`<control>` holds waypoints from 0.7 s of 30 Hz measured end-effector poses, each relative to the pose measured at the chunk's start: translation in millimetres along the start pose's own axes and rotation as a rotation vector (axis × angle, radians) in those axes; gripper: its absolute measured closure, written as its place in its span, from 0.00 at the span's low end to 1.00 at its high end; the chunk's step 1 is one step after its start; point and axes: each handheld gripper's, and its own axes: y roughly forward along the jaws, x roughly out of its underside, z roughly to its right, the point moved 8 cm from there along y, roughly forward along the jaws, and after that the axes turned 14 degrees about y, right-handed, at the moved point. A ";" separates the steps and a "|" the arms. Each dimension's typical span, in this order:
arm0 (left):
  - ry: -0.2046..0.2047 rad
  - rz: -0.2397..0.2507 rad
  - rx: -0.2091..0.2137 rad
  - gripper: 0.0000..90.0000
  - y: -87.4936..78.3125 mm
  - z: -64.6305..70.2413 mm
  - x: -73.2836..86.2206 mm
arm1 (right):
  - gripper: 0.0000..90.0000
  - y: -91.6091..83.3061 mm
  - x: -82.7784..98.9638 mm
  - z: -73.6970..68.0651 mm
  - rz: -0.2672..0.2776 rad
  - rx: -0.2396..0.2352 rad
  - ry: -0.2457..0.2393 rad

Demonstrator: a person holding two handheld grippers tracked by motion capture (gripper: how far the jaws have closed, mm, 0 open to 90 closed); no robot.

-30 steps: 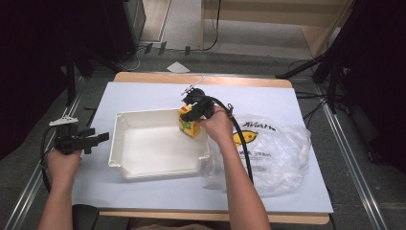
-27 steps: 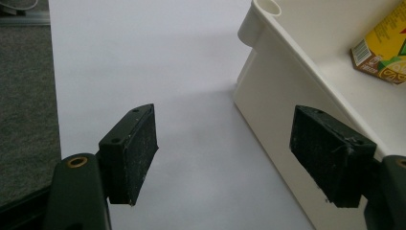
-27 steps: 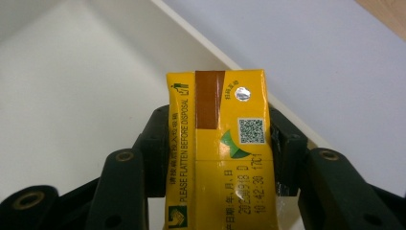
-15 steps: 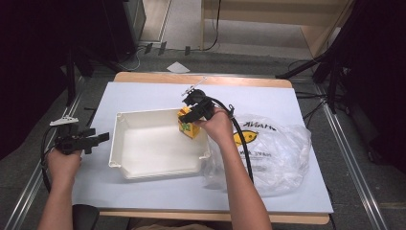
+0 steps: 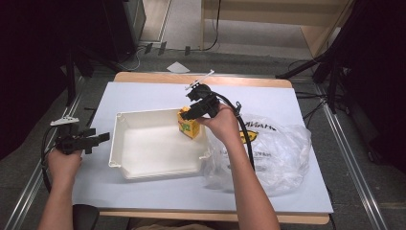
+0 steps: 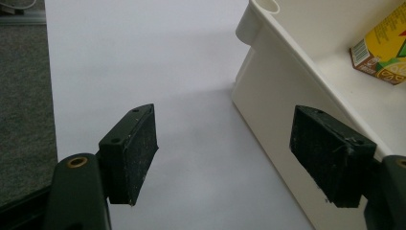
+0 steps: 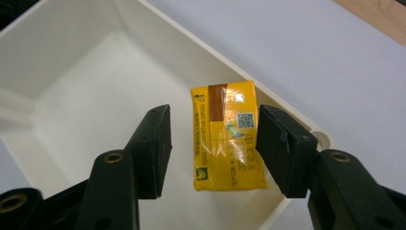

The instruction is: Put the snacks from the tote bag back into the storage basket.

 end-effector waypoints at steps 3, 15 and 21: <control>0.000 0.001 0.001 0.28 0.1 -0.1 -0.1 | 0.62 -7.4 1.3 -5.3 0.004 -0.016 -0.005; -0.001 -0.001 0.000 0.28 0.4 -0.6 -0.3 | 1.00 -0.4 25.9 -15.8 -0.061 -0.071 -0.001; 0.000 -0.003 -0.002 0.28 0.4 -0.4 -0.1 | 1.00 14.0 38.3 -13.8 -0.088 -0.069 0.011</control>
